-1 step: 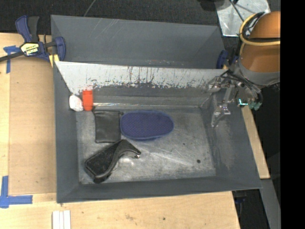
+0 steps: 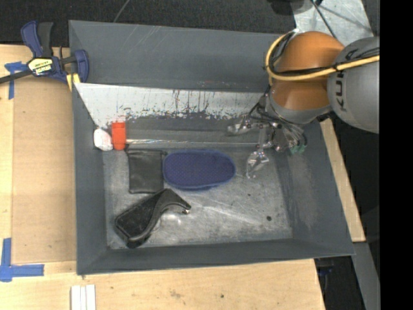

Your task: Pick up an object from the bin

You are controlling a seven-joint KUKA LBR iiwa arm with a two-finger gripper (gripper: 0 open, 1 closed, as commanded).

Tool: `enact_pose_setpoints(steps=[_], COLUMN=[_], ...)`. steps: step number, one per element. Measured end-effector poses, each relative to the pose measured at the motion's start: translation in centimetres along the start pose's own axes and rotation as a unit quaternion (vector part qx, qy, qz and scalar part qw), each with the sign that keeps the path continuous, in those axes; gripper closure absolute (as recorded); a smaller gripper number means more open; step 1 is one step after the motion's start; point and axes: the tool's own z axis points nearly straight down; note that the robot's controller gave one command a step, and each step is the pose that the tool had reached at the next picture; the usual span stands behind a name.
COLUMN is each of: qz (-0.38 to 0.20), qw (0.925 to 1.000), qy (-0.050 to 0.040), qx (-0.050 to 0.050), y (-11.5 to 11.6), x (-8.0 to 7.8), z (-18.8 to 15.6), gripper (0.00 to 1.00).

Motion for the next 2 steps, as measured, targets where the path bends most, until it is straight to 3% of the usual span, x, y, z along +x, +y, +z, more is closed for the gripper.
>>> enact_pose_setpoints(steps=[1, 2], qz=[-0.028, -0.026], qw=[0.9996, 0.9997], qy=[-0.0029, -0.006], qx=[0.002, 0.003], y=[9.54, 9.17], x=[-0.44, -0.56], z=[5.1, 4.85], gripper=[0.0, 1.0])
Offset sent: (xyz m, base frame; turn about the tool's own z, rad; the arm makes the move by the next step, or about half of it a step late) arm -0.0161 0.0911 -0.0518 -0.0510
